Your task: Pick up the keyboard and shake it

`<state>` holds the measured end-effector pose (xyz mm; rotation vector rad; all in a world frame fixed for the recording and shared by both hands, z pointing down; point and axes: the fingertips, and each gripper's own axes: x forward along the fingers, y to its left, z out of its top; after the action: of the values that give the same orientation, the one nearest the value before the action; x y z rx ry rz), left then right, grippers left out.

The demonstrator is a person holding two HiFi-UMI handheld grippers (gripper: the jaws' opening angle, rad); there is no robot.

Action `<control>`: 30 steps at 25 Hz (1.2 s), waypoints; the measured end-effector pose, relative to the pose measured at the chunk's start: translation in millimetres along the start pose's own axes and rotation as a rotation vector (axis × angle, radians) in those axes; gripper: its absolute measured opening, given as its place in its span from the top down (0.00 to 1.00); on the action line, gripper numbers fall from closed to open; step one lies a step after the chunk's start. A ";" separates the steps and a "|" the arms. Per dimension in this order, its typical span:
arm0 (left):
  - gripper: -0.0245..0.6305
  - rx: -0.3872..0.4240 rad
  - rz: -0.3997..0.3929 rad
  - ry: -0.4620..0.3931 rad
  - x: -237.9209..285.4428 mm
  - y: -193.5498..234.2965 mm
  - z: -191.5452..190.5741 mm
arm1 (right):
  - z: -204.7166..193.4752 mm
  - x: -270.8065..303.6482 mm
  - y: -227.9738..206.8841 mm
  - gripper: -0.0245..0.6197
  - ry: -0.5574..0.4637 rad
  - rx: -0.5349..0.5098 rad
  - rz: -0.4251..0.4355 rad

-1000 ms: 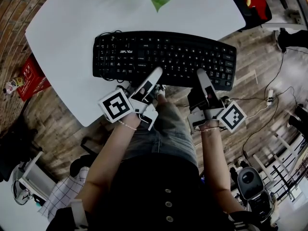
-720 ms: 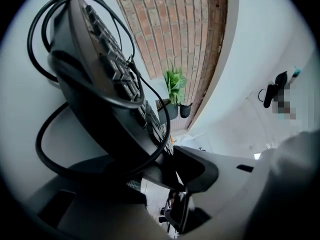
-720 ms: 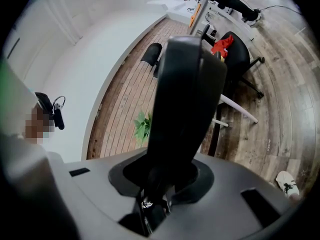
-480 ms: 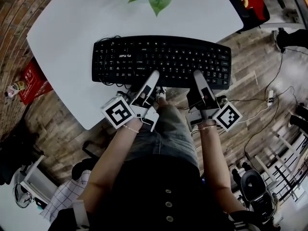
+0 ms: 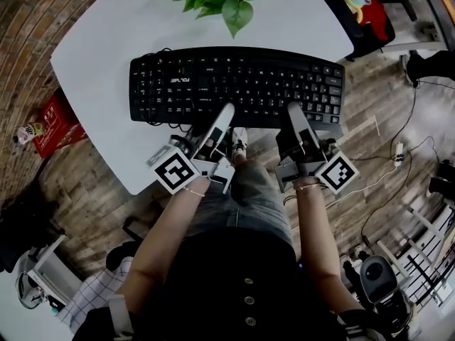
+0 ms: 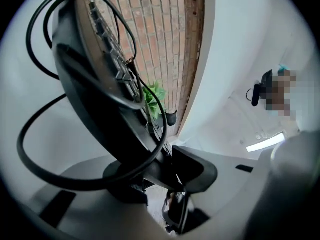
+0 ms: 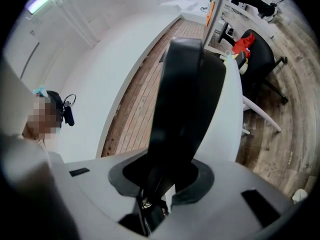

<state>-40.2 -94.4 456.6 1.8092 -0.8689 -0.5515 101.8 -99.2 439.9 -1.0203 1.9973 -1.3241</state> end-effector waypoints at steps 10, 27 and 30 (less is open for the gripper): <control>0.71 0.143 -0.123 -0.072 15.6 -69.8 53.9 | 41.2 28.3 73.0 0.79 -0.048 -0.098 0.174; 0.71 0.343 -0.348 -0.144 39.7 -159.6 105.7 | 96.5 43.5 158.7 0.80 -0.162 -0.265 0.406; 0.71 0.374 -0.389 -0.152 39.2 -160.0 103.9 | 95.3 41.0 159.4 0.80 -0.178 -0.294 0.445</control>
<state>-39.3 -149.6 269.8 2.3258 -0.7588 -0.8233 103.4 -145.4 255.4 -0.7225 2.1551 -0.6971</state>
